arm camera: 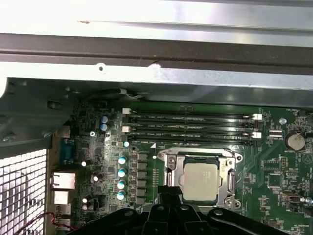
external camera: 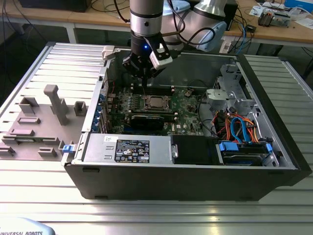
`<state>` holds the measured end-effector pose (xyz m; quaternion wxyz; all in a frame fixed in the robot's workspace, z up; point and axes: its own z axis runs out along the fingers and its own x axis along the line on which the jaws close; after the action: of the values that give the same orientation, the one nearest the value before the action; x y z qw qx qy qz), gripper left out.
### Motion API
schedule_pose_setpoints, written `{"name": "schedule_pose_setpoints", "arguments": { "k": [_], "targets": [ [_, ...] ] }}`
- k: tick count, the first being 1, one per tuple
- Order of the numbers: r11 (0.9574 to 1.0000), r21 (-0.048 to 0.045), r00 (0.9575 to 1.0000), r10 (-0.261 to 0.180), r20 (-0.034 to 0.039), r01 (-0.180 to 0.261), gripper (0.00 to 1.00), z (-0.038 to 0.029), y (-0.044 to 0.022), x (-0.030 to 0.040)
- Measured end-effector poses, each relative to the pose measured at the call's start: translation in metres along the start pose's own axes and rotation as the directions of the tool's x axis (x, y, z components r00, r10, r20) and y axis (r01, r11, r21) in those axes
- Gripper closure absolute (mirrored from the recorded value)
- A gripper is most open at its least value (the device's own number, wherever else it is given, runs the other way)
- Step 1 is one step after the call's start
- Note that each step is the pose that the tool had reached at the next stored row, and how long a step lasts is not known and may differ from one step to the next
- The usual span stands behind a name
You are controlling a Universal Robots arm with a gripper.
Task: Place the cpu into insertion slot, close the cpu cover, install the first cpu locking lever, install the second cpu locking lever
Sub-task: 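Install the first cpu locking lever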
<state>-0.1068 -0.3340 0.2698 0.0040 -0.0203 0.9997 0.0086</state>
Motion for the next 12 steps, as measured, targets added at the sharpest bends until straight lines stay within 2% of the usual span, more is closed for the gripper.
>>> {"name": "schedule_pose_setpoints", "arguments": {
  "k": [4,5,12],
  "targets": [
    [1.0,-0.0001,1.0,0.0,0.0001,0.0,0.89,0.0009,0.0015,0.0118],
    [1.0,0.0,1.0,0.0,0.0,0.0,0.89,0.0013,0.0052,0.0163],
    [1.0,-0.0001,1.0,0.0,0.0,0.0,0.89,0.0039,0.0231,0.0182]
  ]
}}
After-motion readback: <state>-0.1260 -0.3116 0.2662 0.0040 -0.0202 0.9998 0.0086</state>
